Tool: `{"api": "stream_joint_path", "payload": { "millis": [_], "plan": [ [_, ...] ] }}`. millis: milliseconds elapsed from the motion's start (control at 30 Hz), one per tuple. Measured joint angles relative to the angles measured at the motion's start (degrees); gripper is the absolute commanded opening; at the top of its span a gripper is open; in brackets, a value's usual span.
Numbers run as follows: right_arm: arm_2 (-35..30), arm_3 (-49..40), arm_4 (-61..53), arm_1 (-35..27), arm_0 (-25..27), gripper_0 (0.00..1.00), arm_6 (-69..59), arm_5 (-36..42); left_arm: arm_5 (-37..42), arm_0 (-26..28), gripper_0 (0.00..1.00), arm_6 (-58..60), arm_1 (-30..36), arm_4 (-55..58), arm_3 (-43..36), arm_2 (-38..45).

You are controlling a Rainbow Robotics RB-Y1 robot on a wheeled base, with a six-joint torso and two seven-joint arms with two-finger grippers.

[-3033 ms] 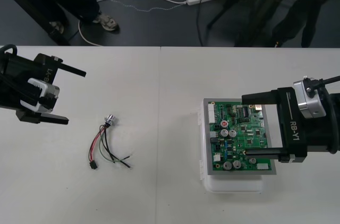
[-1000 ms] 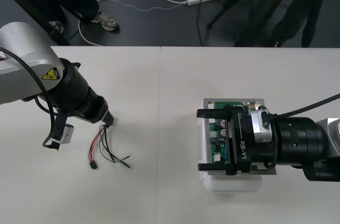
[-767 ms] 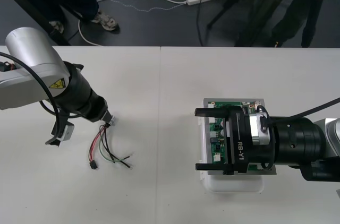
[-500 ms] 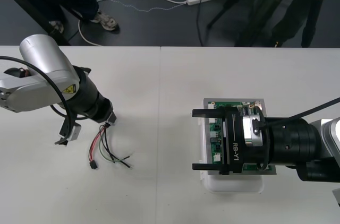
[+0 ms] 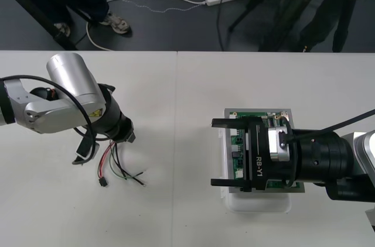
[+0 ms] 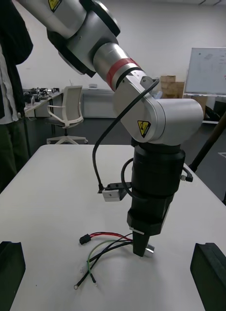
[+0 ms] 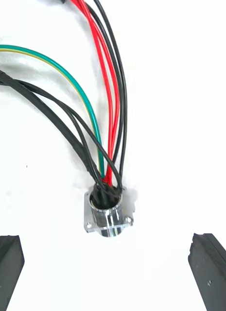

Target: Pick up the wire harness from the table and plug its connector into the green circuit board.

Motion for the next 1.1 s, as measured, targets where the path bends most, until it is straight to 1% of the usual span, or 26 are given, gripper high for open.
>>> {"api": "stream_joint_path", "payload": {
  "millis": [200,700,1100],
  "plan": [
    [0.0,0.0,-2.2,0.0,0.1,1.00,0.0,0.0,0.8,0.0,1.00,0.0,-2.0,-0.4,3.4,-0.4],
    [0.0,0.0,-1.8,0.0,0.3,1.00,0.0,0.0,1.2,0.0,1.00,0.0,-5.7,-0.5,10.4,-0.9],
    [0.0,0.0,-0.1,0.0,0.3,1.00,0.0,0.0,2.9,0.0,1.00,0.0,-6.5,-1.3,11.4,-2.8]
  ]
}}
